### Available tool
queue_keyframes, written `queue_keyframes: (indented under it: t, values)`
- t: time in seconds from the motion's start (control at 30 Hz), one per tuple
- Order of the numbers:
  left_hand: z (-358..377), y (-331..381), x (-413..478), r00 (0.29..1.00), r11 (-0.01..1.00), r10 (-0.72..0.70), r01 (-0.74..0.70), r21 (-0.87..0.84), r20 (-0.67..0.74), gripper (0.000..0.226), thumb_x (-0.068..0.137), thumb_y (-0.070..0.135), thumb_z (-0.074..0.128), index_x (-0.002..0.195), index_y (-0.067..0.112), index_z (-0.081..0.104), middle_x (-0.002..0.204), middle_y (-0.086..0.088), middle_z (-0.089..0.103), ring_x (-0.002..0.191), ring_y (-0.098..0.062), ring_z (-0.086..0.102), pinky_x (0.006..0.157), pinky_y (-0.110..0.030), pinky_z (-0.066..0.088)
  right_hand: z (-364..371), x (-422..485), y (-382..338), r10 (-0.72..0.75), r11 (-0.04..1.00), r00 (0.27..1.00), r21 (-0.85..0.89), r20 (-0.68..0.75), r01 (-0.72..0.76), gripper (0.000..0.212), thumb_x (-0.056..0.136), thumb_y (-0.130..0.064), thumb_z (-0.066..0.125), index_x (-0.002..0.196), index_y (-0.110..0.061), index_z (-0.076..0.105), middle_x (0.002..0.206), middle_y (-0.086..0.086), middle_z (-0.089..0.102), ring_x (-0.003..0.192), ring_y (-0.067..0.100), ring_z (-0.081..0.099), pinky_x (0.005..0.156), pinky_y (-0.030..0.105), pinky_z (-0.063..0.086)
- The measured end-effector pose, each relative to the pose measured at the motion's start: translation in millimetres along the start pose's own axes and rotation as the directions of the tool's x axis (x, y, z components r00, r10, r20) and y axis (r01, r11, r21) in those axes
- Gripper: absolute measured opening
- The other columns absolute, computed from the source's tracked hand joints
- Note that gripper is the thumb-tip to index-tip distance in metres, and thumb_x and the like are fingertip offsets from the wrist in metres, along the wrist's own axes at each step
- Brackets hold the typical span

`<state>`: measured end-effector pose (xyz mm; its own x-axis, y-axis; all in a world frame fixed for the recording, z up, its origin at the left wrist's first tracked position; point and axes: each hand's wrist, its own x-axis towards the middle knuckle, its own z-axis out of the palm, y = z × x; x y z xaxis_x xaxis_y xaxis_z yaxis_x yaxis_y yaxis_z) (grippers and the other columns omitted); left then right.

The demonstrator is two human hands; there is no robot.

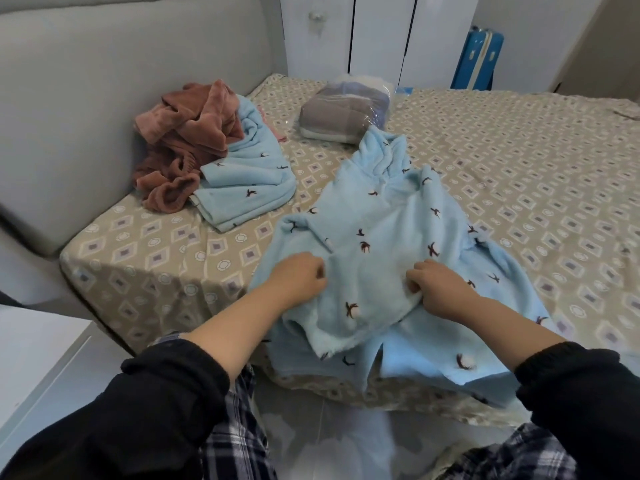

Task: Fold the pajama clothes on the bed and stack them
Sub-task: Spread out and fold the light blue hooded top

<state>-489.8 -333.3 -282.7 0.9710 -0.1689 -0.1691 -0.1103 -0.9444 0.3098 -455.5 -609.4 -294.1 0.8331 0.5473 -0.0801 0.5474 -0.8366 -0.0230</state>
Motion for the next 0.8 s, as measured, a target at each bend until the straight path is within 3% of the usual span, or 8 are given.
queue_keyframes:
  t: [0.07,0.2,0.3,0.4,0.5,0.6,0.7,0.8]
  values:
    - [9,-18,5,0.990,0.989,-0.138,0.140,0.051,-0.036,0.038,0.088,0.047,0.059,0.106,0.015,0.053,0.105,-0.003,0.052,0.094,-0.023,0.051,0.074,-0.036,0.043,4,-2,1,-0.001,1.000,0.999,0.018,-0.044,0.002,0.025,0.069,0.008,0.048,0.079,-0.016,0.046,0.085,0.003,0.048,0.083,0.023,0.044,0.071,0.035,0.040]
    - [7,-30,4,0.963,0.938,-0.189,0.235,-0.254,0.191,0.023,0.084,0.028,0.062,0.074,0.013,0.047,0.077,-0.003,0.048,0.065,-0.015,0.045,0.057,-0.026,0.033,7,-1,-2,-0.009,1.000,0.986,0.018,-0.168,0.013,0.029,0.062,0.012,0.051,0.074,-0.013,0.046,0.080,0.010,0.052,0.077,0.027,0.047,0.064,0.039,0.039]
    - [-7,-41,-2,0.914,0.859,-0.202,0.338,-0.386,0.351,0.018,0.077,0.006,0.055,0.095,0.009,0.053,0.092,-0.009,0.053,0.080,-0.023,0.050,0.067,-0.032,0.037,9,-4,-2,-0.039,0.998,0.907,0.030,-0.419,0.056,0.034,0.042,0.022,0.051,0.063,-0.006,0.048,0.063,0.013,0.046,0.058,0.027,0.042,0.052,0.037,0.034]
    - [-14,-37,-4,0.903,0.965,-0.258,0.258,0.047,0.345,0.027,0.086,0.008,0.049,0.112,0.011,0.046,0.109,-0.008,0.051,0.095,-0.029,0.052,0.069,-0.032,0.037,16,-3,-2,-0.047,0.998,0.910,0.017,-0.411,0.059,0.030,0.048,0.018,0.059,0.070,-0.002,0.056,0.070,0.013,0.052,0.064,0.030,0.048,0.055,0.039,0.040]
    - [-13,-2,7,0.975,0.926,-0.224,0.209,0.316,0.011,0.038,0.091,0.014,0.045,0.128,0.015,0.039,0.123,-0.011,0.049,0.109,-0.031,0.050,0.076,-0.039,0.039,25,-4,1,-0.026,0.998,0.932,0.046,-0.361,0.045,0.028,0.063,0.010,0.064,0.088,-0.002,0.064,0.089,0.013,0.061,0.081,0.035,0.054,0.070,0.042,0.046]
    - [3,43,38,0.986,0.959,0.037,0.011,0.282,-0.165,0.056,0.093,0.017,0.045,0.145,0.018,0.027,0.141,-0.011,0.037,0.125,-0.033,0.038,0.088,-0.042,0.038,28,-8,9,0.061,0.993,0.926,0.115,-0.373,-0.019,0.034,0.070,0.005,0.063,0.103,-0.001,0.065,0.107,0.015,0.062,0.097,0.036,0.055,0.085,0.043,0.046]
    - [23,83,74,0.972,0.964,0.202,-0.176,0.201,-0.117,0.060,0.098,0.029,0.039,0.153,0.020,0.016,0.158,-0.008,0.018,0.143,-0.029,0.018,0.112,-0.046,0.022,29,-13,18,0.154,0.981,0.902,0.173,-0.403,-0.091,0.039,0.069,0.010,0.062,0.107,0.004,0.064,0.111,0.021,0.061,0.101,0.040,0.056,0.088,0.046,0.046]
    - [43,95,105,0.961,0.953,0.269,-0.257,0.158,-0.058,0.056,0.102,0.040,0.025,0.154,0.024,0.010,0.162,-0.003,0.006,0.148,-0.024,0.001,0.118,-0.048,0.005,25,-20,39,0.295,0.952,0.842,0.213,-0.453,-0.219,0.040,0.067,0.015,0.061,0.106,0.007,0.064,0.109,0.025,0.060,0.099,0.044,0.056,0.085,0.049,0.045]
